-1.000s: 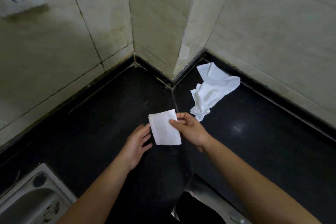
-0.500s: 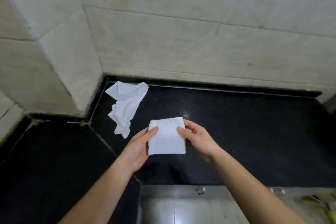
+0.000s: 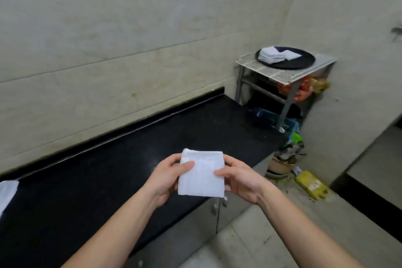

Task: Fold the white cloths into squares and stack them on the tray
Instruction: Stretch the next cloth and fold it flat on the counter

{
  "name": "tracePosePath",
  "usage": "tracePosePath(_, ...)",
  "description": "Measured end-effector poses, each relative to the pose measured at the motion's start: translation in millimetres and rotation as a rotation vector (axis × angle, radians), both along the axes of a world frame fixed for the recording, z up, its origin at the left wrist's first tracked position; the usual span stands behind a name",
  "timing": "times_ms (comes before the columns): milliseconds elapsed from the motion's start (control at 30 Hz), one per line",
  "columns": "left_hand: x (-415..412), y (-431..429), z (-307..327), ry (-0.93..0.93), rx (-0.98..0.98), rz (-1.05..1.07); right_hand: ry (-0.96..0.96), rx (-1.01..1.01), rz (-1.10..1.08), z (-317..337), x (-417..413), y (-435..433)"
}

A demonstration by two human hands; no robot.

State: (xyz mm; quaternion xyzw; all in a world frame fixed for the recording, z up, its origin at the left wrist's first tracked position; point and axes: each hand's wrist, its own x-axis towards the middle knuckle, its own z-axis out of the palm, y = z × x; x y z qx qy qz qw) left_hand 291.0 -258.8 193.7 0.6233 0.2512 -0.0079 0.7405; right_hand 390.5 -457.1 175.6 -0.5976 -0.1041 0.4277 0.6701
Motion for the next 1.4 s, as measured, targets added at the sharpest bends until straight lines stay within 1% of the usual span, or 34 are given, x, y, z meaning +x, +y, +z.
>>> tracePosePath(100, 61, -71, 3, 0.011, -0.031, -0.082, 0.017, -0.019, -0.092, 2, 47, -80)
tracePosePath(233, 123, -144, 7, 0.065, -0.09, -0.188, 0.085, -0.019, -0.178, 7, 92, -164)
tracePosePath(400, 198, -199, 3, 0.106, -0.09, -0.264, 0.152, -0.049, -0.242, 1, 155, -222)
tracePosePath(600, 304, -228, -11, 0.101, -0.136, -0.306, 0.174, -0.075, -0.314, -3, 249, -252)
tracePosePath(733, 410, -243, -11, 0.033, -0.189, -0.347, 0.111, -0.114, -0.345, 9, 350, -269)
tracePosePath(900, 527, -256, 16, 0.001, -0.214, -0.385, 0.049, -0.173, -0.392, 47, 459, -278)
tracePosePath(1033, 609, -262, 44, -0.039, -0.167, -0.411, -0.008, -0.179, -0.409, 76, 532, -284)
tracePosePath(1133, 653, -266, 49, -0.03, -0.125, -0.413, -0.013, -0.152, -0.418, 80, 580, -290)
tracePosePath(1267, 706, -268, 49, -0.045, -0.047, -0.284, -0.072, -0.147, -0.384, 80, 644, -288)
tracePosePath(1400, 768, -277, 42, -0.07, 0.036, -0.095, -0.1, -0.208, -0.338, 76, 727, -281)
